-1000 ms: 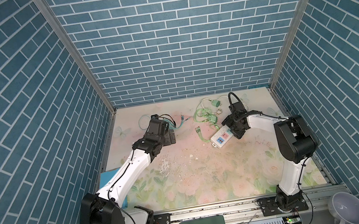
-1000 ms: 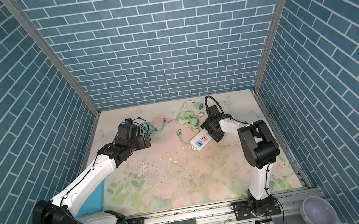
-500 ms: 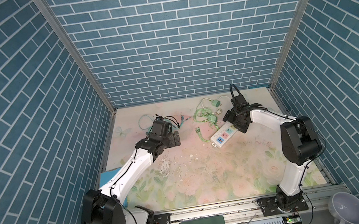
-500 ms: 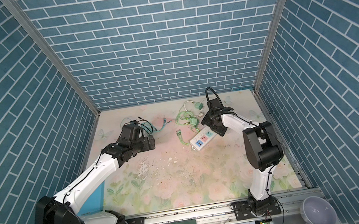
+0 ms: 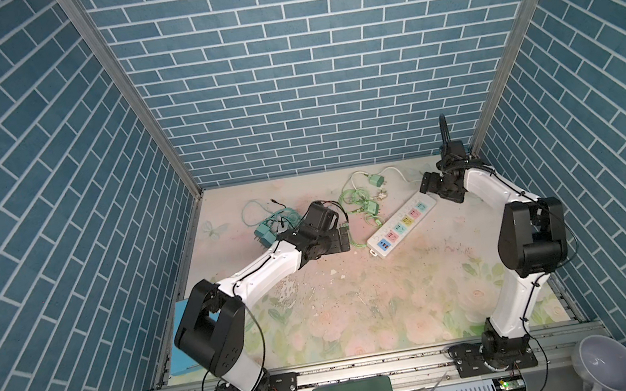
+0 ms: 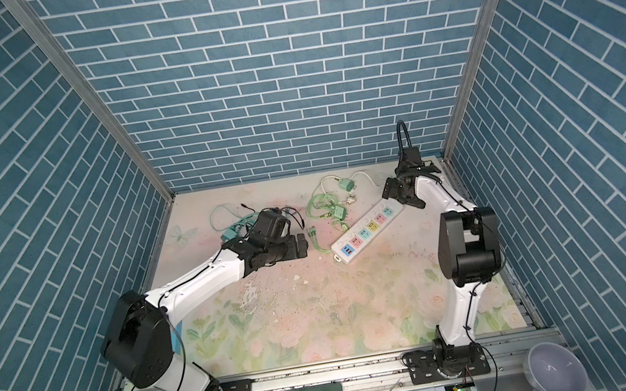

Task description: Insert the plug

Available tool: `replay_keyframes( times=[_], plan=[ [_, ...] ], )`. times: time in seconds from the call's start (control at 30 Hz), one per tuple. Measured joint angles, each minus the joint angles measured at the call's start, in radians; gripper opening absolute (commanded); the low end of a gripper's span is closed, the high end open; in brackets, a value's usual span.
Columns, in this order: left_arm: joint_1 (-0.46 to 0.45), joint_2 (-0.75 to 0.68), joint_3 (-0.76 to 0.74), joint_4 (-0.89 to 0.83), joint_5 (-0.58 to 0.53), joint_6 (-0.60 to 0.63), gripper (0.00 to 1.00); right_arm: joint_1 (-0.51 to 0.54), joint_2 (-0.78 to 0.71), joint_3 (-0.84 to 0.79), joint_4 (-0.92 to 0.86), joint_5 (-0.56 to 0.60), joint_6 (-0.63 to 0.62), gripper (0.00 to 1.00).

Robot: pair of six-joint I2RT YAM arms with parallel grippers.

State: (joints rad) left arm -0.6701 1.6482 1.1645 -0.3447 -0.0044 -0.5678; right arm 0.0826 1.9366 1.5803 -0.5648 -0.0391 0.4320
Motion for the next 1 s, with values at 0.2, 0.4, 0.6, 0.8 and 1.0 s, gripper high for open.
replay_keyframes(
  times=[0.2, 0.4, 0.6, 0.8, 1.0],
  plan=[
    [-0.063, 0.115, 0.092, 0.052, 0.03, -0.038, 0.98, -0.017, 0.191, 0.201, -0.016, -0.122, -0.1, 0.88],
    [-0.086, 0.172, 0.122, 0.087, 0.059, -0.077, 0.97, -0.045, 0.309, 0.305, -0.075, -0.201, -0.101, 0.88],
    [-0.088, 0.191, 0.121, 0.104, 0.077, -0.101, 0.97, -0.049, 0.356, 0.33, -0.098, -0.274, -0.106, 0.87],
    [-0.088, 0.191, 0.114, 0.113, 0.064, -0.115, 0.97, -0.05, 0.34, 0.287, -0.081, -0.318, -0.115, 0.85],
    [-0.076, 0.19, 0.091, 0.1, 0.024, -0.142, 0.97, -0.042, 0.23, 0.105, -0.097, -0.342, -0.12, 0.84]
  ],
)
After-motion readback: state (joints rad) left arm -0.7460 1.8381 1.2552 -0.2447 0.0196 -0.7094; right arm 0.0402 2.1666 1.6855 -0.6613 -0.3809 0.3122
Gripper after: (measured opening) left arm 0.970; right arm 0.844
